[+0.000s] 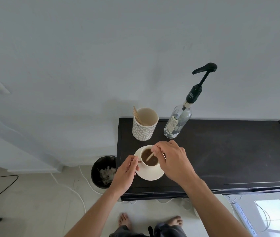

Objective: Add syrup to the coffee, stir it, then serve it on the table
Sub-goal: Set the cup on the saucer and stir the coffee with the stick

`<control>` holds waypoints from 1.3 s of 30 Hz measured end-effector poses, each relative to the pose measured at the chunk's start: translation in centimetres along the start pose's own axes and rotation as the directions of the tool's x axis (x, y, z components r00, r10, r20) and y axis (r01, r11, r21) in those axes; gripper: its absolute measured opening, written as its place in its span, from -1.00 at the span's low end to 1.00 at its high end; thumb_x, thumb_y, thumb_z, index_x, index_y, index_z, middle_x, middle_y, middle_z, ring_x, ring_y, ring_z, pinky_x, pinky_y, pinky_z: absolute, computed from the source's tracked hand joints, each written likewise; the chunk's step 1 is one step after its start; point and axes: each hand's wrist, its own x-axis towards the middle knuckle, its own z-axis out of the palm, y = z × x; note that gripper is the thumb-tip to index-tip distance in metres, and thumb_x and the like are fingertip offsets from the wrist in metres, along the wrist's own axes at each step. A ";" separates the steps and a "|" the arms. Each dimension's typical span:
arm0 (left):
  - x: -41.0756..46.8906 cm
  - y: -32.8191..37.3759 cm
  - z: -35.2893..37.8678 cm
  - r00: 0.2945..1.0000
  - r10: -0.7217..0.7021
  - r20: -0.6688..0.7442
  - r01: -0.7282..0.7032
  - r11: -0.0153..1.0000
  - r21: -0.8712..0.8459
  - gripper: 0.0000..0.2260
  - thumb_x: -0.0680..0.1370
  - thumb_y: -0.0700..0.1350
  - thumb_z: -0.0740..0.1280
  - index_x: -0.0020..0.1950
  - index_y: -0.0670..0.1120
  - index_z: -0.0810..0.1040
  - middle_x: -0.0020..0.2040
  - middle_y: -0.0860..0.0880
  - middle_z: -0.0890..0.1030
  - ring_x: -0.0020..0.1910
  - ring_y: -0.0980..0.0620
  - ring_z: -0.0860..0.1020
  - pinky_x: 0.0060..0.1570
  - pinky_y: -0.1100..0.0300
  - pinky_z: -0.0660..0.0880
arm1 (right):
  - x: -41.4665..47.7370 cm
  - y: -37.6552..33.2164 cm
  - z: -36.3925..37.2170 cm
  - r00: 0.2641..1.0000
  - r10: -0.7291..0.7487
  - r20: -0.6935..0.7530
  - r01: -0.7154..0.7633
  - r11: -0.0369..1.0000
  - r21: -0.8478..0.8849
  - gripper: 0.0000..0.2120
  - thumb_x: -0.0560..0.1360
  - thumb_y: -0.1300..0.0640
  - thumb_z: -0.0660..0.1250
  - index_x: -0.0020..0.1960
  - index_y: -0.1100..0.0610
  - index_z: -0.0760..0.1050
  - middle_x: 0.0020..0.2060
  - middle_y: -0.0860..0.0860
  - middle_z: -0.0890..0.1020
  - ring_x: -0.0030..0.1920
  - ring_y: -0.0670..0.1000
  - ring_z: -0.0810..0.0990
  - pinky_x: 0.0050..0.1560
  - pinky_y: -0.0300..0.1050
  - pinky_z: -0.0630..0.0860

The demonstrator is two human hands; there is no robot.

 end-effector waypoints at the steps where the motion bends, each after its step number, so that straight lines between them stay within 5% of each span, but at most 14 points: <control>1: 0.0 0.0 0.0 1.000 -0.003 -0.002 0.003 1.000 -0.007 -0.69 0.83 0.16 0.15 0.18 0.04 0.60 -0.13 -0.01 0.64 -0.22 0.25 0.57 -0.05 0.42 0.55 | 0.0 0.1 -0.1 1.000 0.010 -0.020 -0.011 0.999 -0.049 -0.78 0.79 -0.05 0.24 0.18 -0.03 0.64 0.06 -0.13 0.73 0.10 -0.08 0.60 0.21 -0.03 0.48; 4: 0.0 0.1 0.1 1.000 -0.010 -0.004 0.010 1.000 -0.017 -0.69 0.83 0.16 0.15 0.17 0.04 0.61 -0.15 0.01 0.64 -0.22 0.26 0.56 -0.06 0.43 0.54 | 0.3 0.4 -0.5 0.996 0.070 -0.060 -0.080 0.982 -0.170 -0.74 0.80 -0.05 0.19 0.23 -0.02 0.64 0.11 -0.11 0.73 0.15 -0.02 0.61 0.26 0.06 0.55; 9: 0.1 0.1 0.0 1.000 -0.011 0.001 0.011 1.000 0.004 -0.68 0.83 0.17 0.14 0.17 0.04 0.60 -0.14 0.01 0.64 -0.22 0.26 0.56 -0.04 0.43 0.55 | 0.0 0.2 -0.3 0.999 0.007 0.054 -0.009 0.999 0.049 -0.80 0.78 -0.03 0.28 0.22 -0.03 0.66 0.11 -0.14 0.74 0.15 -0.09 0.58 0.26 0.05 0.59; 15: 0.0 0.1 0.1 1.000 -0.015 -0.002 0.015 1.000 -0.019 -0.68 0.82 0.17 0.15 0.18 0.04 0.61 -0.05 -0.07 0.66 -0.22 0.27 0.57 -0.04 0.45 0.55 | 0.5 0.0 -0.4 0.997 0.063 -0.033 -0.068 0.974 -0.218 -0.75 0.80 -0.05 0.21 0.28 0.00 0.63 0.15 -0.07 0.73 0.19 0.02 0.62 0.25 0.08 0.58; 20: 0.1 -0.3 0.0 1.000 -0.008 0.012 0.008 1.000 -0.023 -0.68 0.82 0.19 0.15 0.16 0.06 0.61 -0.05 -0.09 0.67 -0.22 0.24 0.56 -0.06 0.42 0.54 | 0.1 -0.4 -0.2 0.995 -0.029 0.099 0.030 1.000 -0.004 -0.83 0.79 -0.02 0.26 0.26 -0.06 0.61 0.15 -0.15 0.67 0.20 -0.08 0.53 0.28 -0.01 0.54; 25: 0.1 -0.1 0.1 1.000 -0.014 0.005 0.014 1.000 -0.010 -0.69 0.82 0.18 0.15 0.16 0.06 0.60 -0.04 -0.09 0.67 -0.21 0.25 0.57 -0.04 0.43 0.56 | 0.4 -0.1 -0.5 1.000 0.021 -0.023 -0.024 0.988 -0.154 -0.77 0.79 -0.04 0.21 0.24 -0.02 0.63 0.15 -0.09 0.71 0.21 0.00 0.59 0.26 0.08 0.58; 31: 0.0 0.0 -0.1 1.000 -0.009 0.007 0.009 1.000 -0.010 -0.71 0.82 0.18 0.15 0.16 0.07 0.60 -0.08 -0.05 0.66 -0.20 0.27 0.58 -0.01 0.41 0.57 | 0.3 0.0 -0.2 1.000 0.009 0.006 -0.010 0.998 0.059 -0.78 0.78 -0.04 0.26 0.19 -0.02 0.67 0.09 -0.13 0.73 0.15 -0.06 0.58 0.24 0.07 0.60; 36: 0.1 0.3 -0.1 0.999 -0.041 0.007 0.041 0.998 -0.046 -0.71 0.81 0.17 0.18 0.18 0.04 0.61 -0.15 0.08 0.64 -0.20 0.28 0.59 -0.02 0.44 0.58 | 0.5 0.5 -1.0 0.994 0.071 -0.085 -0.080 0.992 -0.102 -0.76 0.79 -0.04 0.22 0.20 0.01 0.64 0.10 -0.06 0.72 0.12 0.00 0.63 0.21 0.09 0.59; 39: 0.1 0.5 0.0 0.998 -0.061 -0.005 0.061 0.994 -0.094 -0.71 0.81 0.14 0.22 0.17 -0.01 0.63 -0.16 0.09 0.63 -0.21 0.30 0.58 -0.04 0.47 0.56 | 0.4 1.0 -0.7 0.994 0.081 -0.072 -0.083 0.996 -0.031 -0.78 0.79 0.00 0.27 0.24 0.01 0.67 0.12 -0.06 0.72 0.13 0.00 0.60 0.17 0.06 0.64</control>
